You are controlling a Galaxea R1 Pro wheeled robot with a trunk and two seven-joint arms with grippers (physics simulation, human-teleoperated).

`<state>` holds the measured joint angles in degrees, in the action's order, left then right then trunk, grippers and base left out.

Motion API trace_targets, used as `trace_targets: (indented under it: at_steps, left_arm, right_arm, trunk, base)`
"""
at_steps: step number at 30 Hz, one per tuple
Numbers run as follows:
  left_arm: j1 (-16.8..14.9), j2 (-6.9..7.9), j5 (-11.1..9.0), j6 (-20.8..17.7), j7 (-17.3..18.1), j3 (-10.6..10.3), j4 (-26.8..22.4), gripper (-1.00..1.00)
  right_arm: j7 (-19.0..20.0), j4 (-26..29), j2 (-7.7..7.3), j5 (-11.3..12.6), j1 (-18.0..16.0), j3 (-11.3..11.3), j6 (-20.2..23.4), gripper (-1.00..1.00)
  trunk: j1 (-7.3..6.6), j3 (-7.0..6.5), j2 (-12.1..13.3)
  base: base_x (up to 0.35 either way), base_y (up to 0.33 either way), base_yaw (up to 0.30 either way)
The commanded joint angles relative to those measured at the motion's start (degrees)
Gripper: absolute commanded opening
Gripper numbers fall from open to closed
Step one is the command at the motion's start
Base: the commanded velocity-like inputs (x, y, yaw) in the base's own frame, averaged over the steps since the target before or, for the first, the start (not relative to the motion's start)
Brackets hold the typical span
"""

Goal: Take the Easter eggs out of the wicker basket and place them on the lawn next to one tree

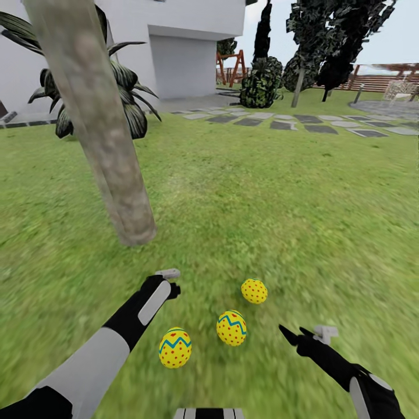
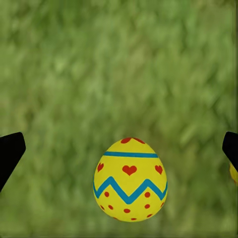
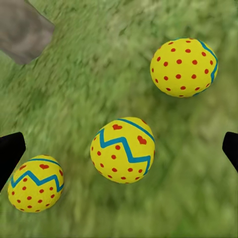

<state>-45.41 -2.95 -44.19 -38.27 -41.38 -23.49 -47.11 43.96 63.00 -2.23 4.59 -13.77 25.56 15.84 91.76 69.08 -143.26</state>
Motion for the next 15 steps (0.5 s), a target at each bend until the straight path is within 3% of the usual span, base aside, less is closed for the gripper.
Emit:
trace_targets:
  at_steps: [1,15]
  left_arm:
    - [0.0,0.02,-0.6,-0.1,-0.6,-0.2,0.1,1.00]
    - [-0.2,0.01,-0.3,-0.2,1.0,-0.4,2.0,1.00]
  right_arm:
    - [0.2,0.0,0.03,0.4,0.0,0.0,0.5,1.00]
    - [0.1,-2.0,0.06,0.4,0.0,0.5,-0.2,1.00]
  trunk:
    - [-0.03,-0.18,0.0]
    - [-2.72,-2.78,4.8]
  base:
    - [0.000,0.000,0.000]
    - [0.000,0.000,0.000]
